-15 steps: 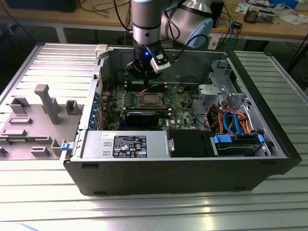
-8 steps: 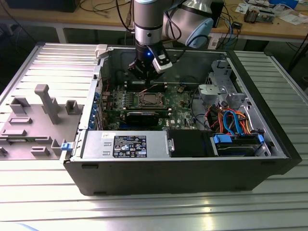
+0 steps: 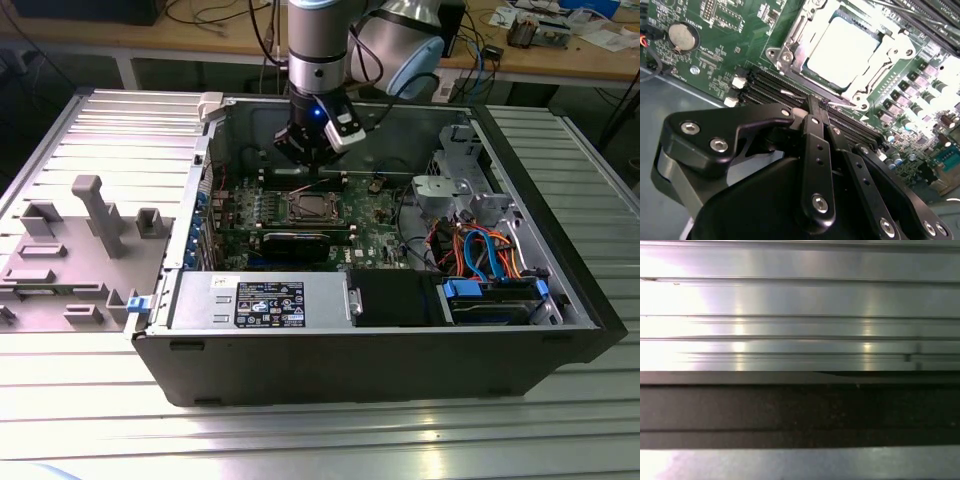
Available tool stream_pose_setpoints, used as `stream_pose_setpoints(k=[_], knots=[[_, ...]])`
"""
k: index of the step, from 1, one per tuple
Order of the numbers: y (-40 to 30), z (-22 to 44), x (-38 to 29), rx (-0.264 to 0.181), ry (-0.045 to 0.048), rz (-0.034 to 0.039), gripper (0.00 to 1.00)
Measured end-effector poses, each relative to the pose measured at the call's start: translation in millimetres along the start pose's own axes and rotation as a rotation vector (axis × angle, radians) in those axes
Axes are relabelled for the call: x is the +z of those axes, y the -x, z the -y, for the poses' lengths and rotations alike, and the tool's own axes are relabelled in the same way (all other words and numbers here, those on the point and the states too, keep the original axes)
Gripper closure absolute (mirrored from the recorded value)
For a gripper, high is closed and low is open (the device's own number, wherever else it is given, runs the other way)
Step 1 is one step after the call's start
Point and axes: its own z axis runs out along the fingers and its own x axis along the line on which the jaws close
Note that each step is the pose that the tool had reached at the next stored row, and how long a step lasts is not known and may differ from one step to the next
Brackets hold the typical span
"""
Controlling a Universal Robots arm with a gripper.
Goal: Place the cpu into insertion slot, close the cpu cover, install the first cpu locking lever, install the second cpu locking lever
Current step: 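Install the first cpu locking lever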
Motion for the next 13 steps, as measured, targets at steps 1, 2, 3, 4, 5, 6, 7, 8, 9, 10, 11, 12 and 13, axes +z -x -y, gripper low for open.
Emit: stream_pose_setpoints(k=[1,2,3,4,5,6,7,8,9,10,11,12,13], knots=[[0.5,0.0,0.1,0.001,-0.0009,0.0001,0.89],[1.5,0.0,0.2,0.004,-0.0025,0.0,0.89],[2.0,0.0,0.3,0.008,-0.0029,0.0001,0.89],[2.7,0.0,0.5,0.014,-0.0031,0.0002,0.89],[3.4,0.0,0.8,0.019,-0.0032,0.0003,0.89],[4.0,0.0,0.9,0.022,-0.0035,0.0003,0.89],[4.9,0.0,1.4,0.026,-0.0036,0.0004,0.89],[5.2,0.0,1.9,0.026,-0.0037,0.0004,0.89],[5.5,0.0,2.3,0.026,-0.0037,0.0004,0.89],[6.0,0.0,2.9,0.027,-0.0037,0.0004,0.89],[6.4,0.0,3.5,0.026,-0.0037,0.0004,0.89],[7.0,0.0,4.7,0.027,-0.0037,0.0004,0.89],[7.5,0.1,5.8,0.026,-0.0036,0.0004,0.89]])
